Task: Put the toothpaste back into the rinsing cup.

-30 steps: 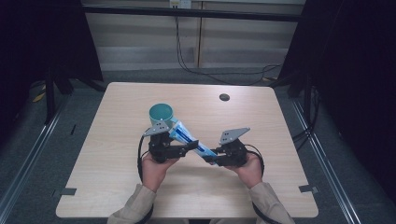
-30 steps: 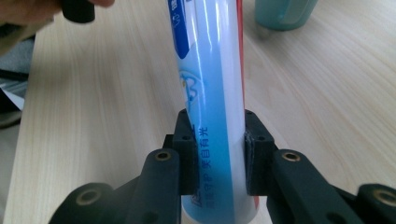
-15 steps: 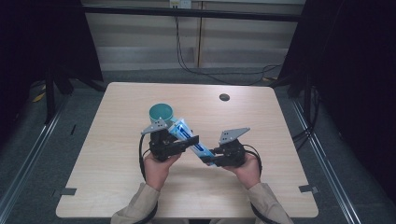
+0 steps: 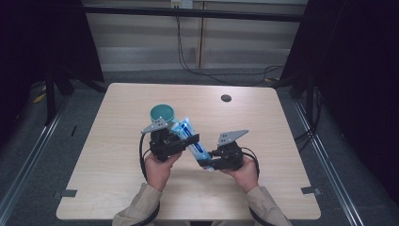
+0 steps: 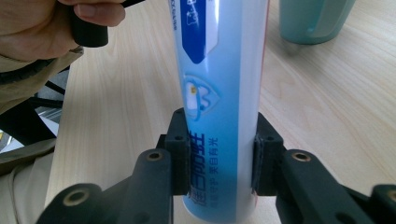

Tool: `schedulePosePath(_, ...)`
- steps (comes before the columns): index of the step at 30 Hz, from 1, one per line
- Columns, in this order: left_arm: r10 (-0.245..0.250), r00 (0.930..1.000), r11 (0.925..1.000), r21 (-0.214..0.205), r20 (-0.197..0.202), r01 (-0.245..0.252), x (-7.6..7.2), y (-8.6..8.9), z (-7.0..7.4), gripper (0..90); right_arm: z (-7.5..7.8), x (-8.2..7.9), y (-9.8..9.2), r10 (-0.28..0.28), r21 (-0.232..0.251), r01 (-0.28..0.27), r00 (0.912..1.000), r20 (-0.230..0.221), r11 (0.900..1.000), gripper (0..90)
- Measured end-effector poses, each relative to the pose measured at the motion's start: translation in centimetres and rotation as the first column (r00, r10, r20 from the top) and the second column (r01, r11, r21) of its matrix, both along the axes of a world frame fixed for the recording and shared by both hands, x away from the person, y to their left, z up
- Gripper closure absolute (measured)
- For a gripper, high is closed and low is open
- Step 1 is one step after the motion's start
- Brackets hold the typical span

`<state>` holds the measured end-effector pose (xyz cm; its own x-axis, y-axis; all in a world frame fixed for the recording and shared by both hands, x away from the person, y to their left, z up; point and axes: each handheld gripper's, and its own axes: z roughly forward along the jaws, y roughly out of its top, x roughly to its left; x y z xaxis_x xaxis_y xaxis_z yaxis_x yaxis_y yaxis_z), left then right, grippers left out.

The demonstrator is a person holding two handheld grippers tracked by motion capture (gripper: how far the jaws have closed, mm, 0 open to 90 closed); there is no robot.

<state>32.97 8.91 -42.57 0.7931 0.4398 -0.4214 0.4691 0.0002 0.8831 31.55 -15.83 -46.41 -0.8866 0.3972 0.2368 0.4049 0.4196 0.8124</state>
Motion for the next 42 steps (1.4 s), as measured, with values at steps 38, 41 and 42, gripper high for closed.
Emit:
schedulePosePath(38, 0.048, 0.9983, 0.9967, 0.064, 0.032, -0.050, 0.5, 1.1, 2.1, 74.5, -0.3, -0.1, -1.7, -0.131, -0.044, 0.135, 0.9879, 0.083, 0.9899, 17.9)
schedulePosePath(41, 0.056, 0.9979, 0.9952, 0.078, 0.033, -0.058, 0.6, 1.4, 2.3, 74.5, -1.1, -0.3, -2.3, -0.150, -0.089, 0.156, 0.9859, 0.075, 0.9837, 14.9)
schedulePosePath(42, 0.056, 0.9979, 0.9952, 0.078, 0.033, -0.058, 0.6, 1.4, 2.3, 74.5, -1.1, -0.3, -2.3, -0.150, -0.089, 0.156, 0.9859, 0.075, 0.9837, 14.9)
